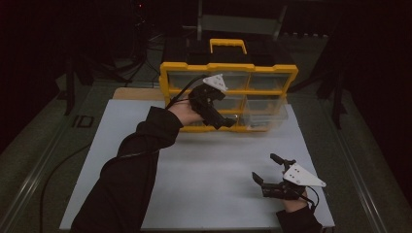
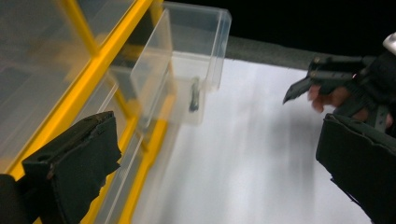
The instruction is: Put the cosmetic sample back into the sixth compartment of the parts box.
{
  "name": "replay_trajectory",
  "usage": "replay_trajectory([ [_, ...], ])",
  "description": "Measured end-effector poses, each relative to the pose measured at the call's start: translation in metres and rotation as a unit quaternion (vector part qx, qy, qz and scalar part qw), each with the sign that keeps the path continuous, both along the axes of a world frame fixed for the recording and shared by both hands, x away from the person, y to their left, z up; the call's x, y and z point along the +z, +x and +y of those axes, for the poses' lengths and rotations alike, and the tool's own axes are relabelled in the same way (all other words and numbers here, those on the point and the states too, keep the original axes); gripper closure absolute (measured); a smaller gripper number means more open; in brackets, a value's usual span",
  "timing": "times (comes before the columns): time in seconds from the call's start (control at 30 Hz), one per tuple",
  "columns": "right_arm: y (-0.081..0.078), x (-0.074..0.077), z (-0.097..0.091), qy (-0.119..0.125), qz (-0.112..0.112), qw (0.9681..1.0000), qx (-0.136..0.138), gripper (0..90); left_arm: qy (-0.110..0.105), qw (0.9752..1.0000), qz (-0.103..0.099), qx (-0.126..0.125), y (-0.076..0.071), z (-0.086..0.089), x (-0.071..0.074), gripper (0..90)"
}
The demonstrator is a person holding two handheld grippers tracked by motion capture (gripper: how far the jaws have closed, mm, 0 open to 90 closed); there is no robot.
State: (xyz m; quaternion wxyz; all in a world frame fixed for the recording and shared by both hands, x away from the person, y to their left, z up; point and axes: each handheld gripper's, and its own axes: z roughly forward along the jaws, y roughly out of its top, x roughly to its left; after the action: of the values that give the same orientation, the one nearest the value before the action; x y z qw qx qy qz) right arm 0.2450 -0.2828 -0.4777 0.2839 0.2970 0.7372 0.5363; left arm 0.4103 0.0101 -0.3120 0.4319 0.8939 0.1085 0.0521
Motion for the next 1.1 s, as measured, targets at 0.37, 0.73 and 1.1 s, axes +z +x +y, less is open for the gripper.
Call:
replay_trajectory([
  [0.37, 0.0, -0.001, 0.003, -0.007, 0.001, 1.0, 0.001, 10.2, -0.011, 0.9994, -0.006, 0.031, -0.012, 0.039, -0.007, 0.1],
  [0.73, 0.0, 0.0, 0.003, -0.01, -0.003, 0.9999, 0.0, 10.1, -0.014, 0.9982, -0.011, 0.057, -0.03, 0.073, -0.013, 0.1],
  [1.1, 0.0, -0.001, 0.005, -0.017, -0.004, 0.9998, -0.003, 10.2, -0.014, 0.9953, -0.011, 0.095, -0.05, 0.114, -0.026, 0.1],
])
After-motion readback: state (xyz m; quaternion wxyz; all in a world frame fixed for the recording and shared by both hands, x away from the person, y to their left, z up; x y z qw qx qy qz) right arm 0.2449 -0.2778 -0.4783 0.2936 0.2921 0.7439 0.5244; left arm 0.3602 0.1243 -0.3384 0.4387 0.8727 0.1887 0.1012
